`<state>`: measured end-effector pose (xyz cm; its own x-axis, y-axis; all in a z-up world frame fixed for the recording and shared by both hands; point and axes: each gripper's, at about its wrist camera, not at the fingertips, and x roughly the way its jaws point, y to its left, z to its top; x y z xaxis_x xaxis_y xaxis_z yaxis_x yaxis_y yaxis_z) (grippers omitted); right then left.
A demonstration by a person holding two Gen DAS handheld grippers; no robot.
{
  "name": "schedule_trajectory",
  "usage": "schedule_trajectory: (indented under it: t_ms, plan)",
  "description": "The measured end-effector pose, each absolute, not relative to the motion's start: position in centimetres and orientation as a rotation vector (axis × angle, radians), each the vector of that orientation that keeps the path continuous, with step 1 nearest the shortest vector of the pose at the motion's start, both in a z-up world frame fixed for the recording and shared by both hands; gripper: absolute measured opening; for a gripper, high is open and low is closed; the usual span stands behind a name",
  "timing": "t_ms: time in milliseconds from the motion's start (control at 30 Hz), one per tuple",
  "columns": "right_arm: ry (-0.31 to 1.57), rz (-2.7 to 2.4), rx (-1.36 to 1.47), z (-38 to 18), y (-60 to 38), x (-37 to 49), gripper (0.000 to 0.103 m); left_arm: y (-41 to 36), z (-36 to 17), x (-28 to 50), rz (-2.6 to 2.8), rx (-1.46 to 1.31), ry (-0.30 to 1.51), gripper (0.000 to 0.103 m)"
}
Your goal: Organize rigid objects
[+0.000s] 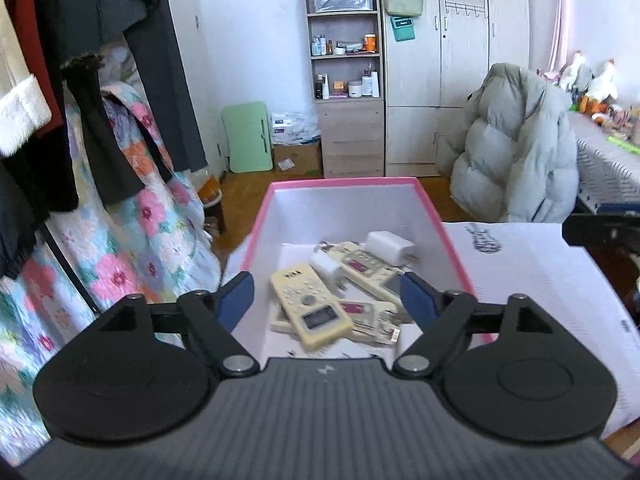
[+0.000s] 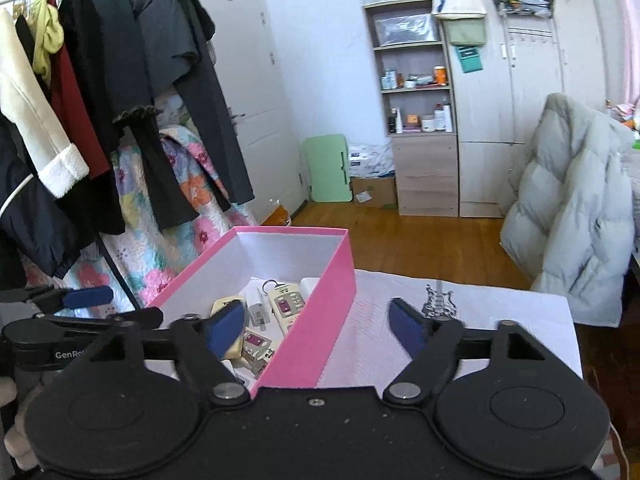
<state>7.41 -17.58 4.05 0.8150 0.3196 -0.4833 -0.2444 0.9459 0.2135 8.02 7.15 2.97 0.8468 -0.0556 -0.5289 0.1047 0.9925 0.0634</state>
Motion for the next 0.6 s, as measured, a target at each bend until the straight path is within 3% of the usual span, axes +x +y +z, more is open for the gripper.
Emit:
schedule_trajectory:
  t_ms: [200, 267, 600]
  plan:
    - [0.542, 0.241, 0.165, 4.4, -18.3, 4.9, 0.095, 6.6, 2.8, 6.1, -0.066, 0.039, 0.598, 0.100]
    - [0.563, 0.225, 0.153, 4.4, -18.4, 4.5, 0.099, 6.4, 2.8, 5.7, -0.060, 0.034, 0.618, 0.101]
    - [0.632, 0.179, 0.159, 3.9, -19.0, 2.5, 0.100, 4.9, 2.1, 4.2, 0.006, 0.055, 0.668, 0.102]
